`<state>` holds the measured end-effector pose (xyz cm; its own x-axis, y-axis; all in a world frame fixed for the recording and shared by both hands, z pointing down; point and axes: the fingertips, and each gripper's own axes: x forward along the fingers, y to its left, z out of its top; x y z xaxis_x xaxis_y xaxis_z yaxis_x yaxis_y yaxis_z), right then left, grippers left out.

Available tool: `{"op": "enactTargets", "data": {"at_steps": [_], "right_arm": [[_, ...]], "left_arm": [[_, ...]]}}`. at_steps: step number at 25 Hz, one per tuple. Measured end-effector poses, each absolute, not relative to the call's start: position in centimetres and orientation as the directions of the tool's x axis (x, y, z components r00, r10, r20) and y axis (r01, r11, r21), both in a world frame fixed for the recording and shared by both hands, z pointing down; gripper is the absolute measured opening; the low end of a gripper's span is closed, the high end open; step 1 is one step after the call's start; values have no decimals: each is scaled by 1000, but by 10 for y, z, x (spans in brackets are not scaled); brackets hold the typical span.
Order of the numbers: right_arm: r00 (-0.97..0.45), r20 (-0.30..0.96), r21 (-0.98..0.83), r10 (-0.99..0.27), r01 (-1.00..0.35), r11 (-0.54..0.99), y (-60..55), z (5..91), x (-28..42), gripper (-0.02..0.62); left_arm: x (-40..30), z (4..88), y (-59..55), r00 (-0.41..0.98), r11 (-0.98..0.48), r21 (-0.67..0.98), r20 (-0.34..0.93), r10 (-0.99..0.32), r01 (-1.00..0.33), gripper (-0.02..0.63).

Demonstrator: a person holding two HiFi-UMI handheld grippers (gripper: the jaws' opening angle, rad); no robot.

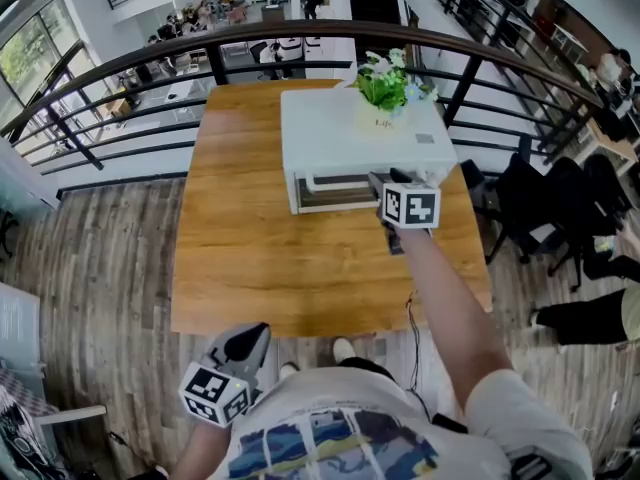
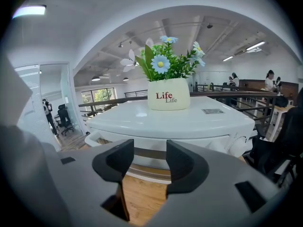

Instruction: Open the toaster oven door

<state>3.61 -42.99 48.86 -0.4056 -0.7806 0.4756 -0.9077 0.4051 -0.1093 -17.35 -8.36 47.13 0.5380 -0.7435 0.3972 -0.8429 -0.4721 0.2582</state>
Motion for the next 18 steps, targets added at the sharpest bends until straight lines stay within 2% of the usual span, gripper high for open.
{"op": "enactTargets", "data": {"at_steps": [18], "right_arm": [[-404, 457, -115, -792, -910, 398, -406, 492, 43, 213]], "left_arm": [[-165, 466, -75, 561, -496, 262, 386, -733, -828, 3]]}}
